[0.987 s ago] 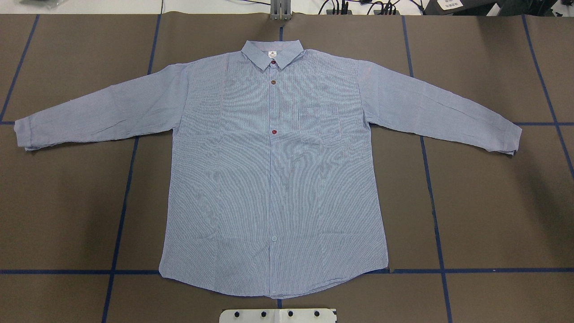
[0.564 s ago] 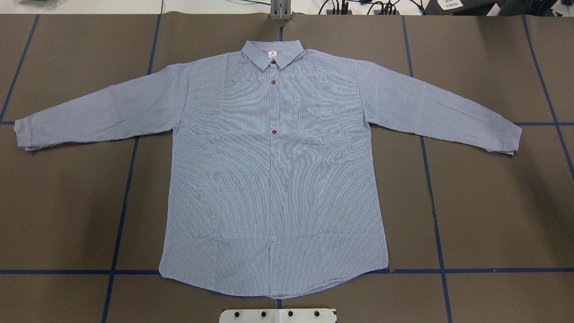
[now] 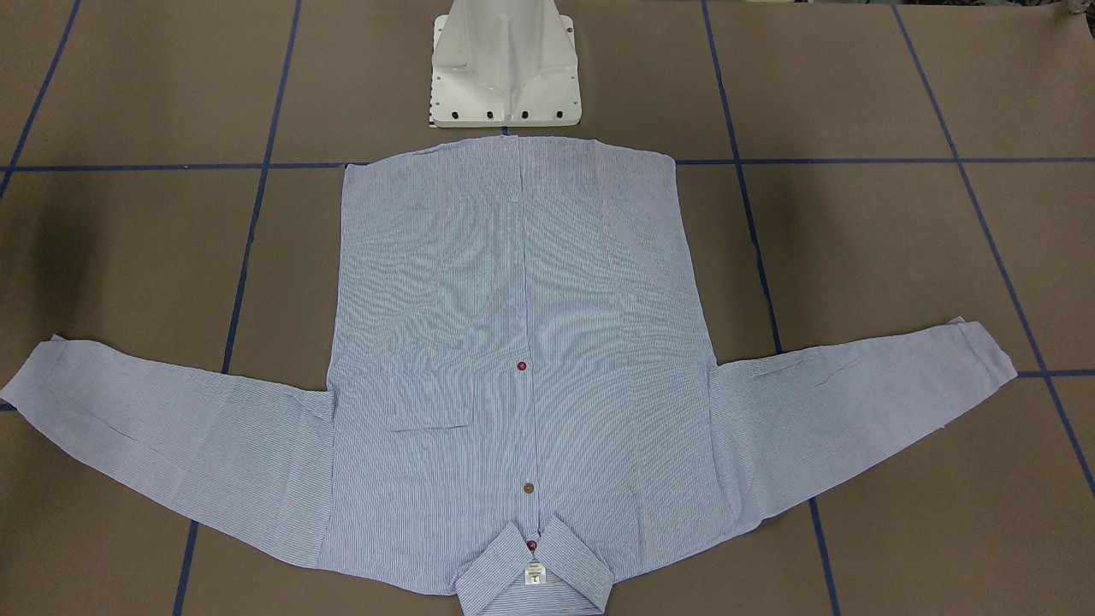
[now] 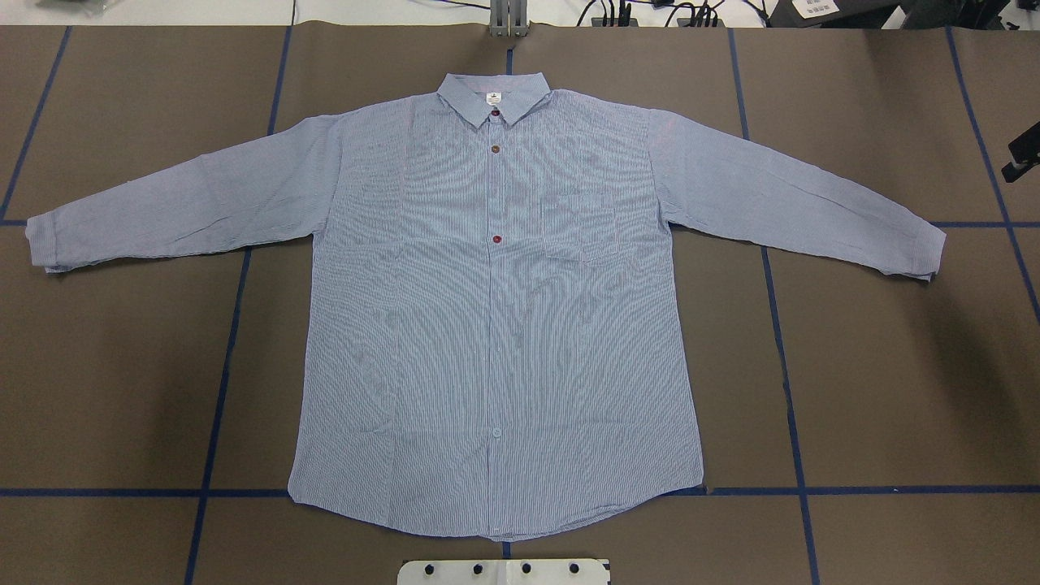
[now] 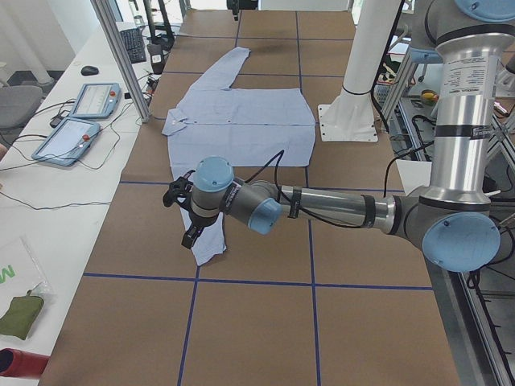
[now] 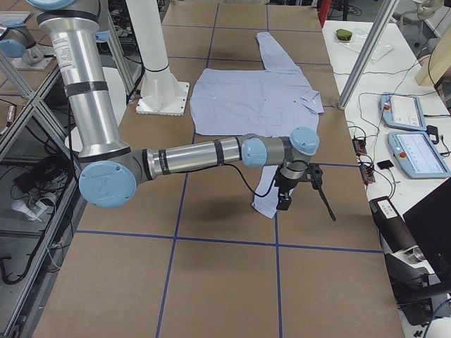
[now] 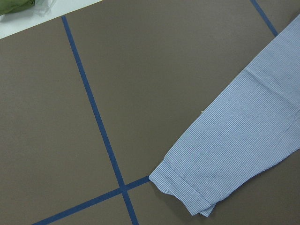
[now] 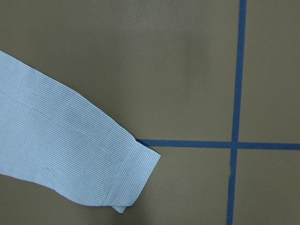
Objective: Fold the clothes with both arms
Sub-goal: 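Move the right gripper to the cuff of the sleeve nearest it and grasp it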
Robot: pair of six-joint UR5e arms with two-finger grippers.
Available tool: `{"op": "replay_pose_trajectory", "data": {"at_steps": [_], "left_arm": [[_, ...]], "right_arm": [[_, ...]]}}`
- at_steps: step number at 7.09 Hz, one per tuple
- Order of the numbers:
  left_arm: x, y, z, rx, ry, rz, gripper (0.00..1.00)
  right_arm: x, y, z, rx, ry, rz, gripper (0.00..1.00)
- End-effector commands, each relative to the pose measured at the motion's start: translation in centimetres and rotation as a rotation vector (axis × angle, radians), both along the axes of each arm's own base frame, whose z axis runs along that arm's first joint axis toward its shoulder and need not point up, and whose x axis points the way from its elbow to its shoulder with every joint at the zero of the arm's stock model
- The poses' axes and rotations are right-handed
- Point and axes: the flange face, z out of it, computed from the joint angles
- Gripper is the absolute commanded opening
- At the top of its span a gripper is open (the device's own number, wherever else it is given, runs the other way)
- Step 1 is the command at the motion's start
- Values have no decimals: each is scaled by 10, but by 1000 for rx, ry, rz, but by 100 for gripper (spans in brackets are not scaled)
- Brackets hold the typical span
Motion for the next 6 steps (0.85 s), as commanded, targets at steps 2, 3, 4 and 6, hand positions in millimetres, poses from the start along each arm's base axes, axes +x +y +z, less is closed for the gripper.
{"op": "replay_pose_trajectory", "data": {"at_steps": [2,3,4,6], "left_arm": [[1,0,-4,27,4,1,100],[2,-1,-3,26,4,3,100],[2,-1,-3,25,4,3,100],[2,-1,-3,24,4,3,100]], "right_arm": [[-55,30,33,-94,-57,231,99],[-57,36,42,-120,-82,301,98],[-59,39,52,-146,-102,354,98],[-67,47,84,-173,-159,437,98]]}}
